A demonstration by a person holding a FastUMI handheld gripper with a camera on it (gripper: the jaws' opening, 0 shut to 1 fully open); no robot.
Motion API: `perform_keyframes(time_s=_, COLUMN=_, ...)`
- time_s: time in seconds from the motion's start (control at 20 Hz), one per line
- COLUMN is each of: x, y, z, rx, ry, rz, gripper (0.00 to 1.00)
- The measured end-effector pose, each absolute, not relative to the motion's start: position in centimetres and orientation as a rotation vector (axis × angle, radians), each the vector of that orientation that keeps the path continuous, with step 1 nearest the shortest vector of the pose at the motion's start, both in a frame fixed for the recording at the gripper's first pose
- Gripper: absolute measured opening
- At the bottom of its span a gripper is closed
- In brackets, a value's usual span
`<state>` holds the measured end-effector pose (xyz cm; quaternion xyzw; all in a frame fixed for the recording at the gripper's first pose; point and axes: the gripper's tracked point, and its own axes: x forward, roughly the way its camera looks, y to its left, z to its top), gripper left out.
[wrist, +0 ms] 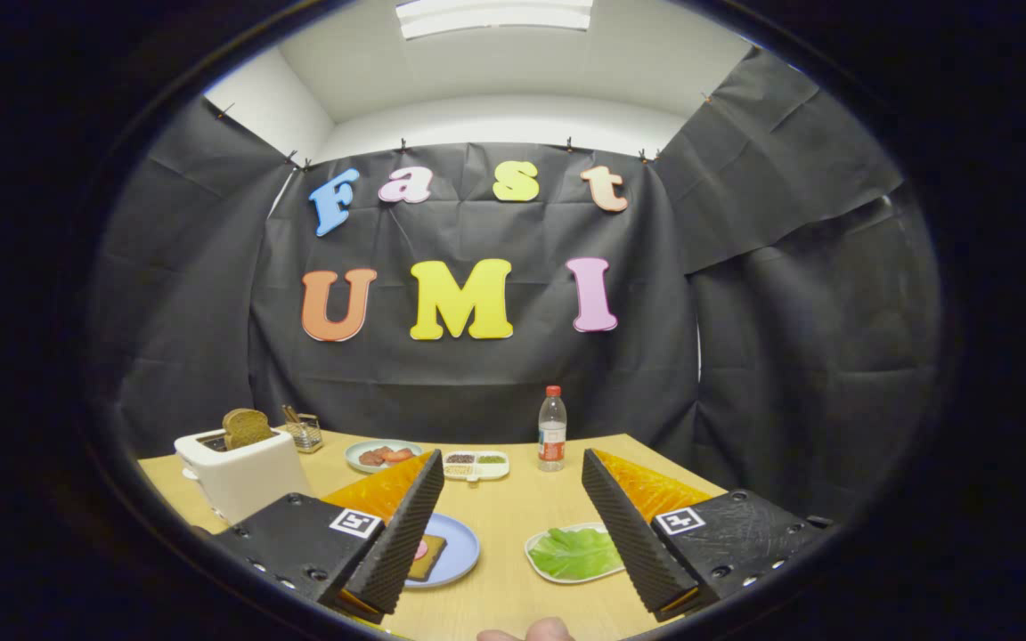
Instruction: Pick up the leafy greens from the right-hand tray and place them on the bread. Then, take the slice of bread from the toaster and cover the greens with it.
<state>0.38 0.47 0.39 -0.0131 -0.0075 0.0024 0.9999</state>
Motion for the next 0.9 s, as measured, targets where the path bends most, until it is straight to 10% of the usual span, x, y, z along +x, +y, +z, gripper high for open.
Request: perform_keyframes(time_s=0.9, x=3.8, y=-3.9, z=-2.5, rx=-0.118, ry=0.095, rz=0.005, gripper=0.95)
